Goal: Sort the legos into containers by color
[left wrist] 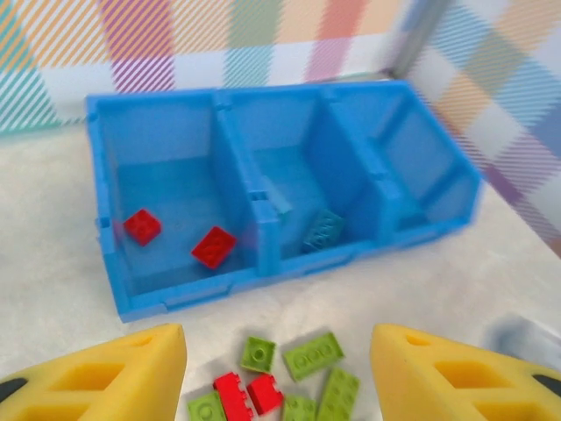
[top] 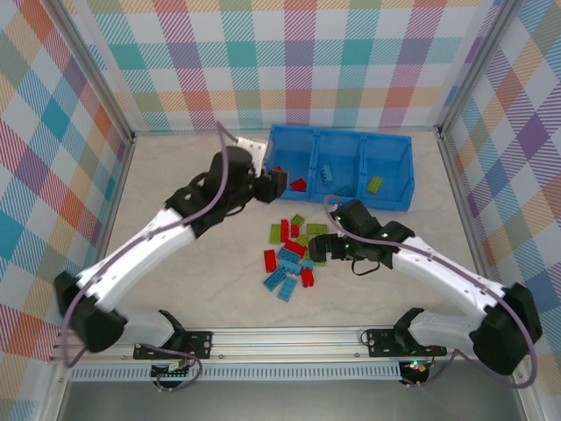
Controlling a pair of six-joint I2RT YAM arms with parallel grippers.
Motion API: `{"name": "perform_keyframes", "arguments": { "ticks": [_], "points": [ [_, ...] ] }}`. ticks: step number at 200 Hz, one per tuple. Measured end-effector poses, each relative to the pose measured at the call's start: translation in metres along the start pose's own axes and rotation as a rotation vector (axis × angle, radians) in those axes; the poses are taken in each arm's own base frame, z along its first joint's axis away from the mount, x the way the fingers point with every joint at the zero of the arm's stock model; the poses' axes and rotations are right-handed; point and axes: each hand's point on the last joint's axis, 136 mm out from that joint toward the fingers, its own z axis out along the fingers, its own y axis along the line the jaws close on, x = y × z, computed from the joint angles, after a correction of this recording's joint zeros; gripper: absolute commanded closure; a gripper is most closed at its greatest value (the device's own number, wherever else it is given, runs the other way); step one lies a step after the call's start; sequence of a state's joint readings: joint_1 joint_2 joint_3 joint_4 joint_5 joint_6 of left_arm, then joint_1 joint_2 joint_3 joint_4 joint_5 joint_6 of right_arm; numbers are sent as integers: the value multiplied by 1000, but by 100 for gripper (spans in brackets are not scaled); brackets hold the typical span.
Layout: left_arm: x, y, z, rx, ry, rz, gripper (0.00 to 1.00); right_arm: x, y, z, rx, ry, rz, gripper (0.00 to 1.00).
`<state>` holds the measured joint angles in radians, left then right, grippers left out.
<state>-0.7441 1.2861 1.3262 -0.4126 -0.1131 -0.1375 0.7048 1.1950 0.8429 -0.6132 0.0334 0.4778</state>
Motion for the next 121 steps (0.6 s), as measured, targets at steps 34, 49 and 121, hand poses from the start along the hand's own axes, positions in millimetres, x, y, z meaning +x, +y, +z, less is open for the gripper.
{"name": "perform_keyframes", "arguments": {
  "ticks": [34, 49, 121],
  "points": [
    [48, -16, -58, 131, 53, 239, 20, 7, -14, 38, 53, 98, 3, 11],
    [82, -14, -73, 185, 107, 362, 15, 12, -19, 53, 73, 148, 20, 20],
    [164, -2, -104, 301, 137, 703, 10, 14, -22, 82, 87, 181, 155, 77]
  ]
}}
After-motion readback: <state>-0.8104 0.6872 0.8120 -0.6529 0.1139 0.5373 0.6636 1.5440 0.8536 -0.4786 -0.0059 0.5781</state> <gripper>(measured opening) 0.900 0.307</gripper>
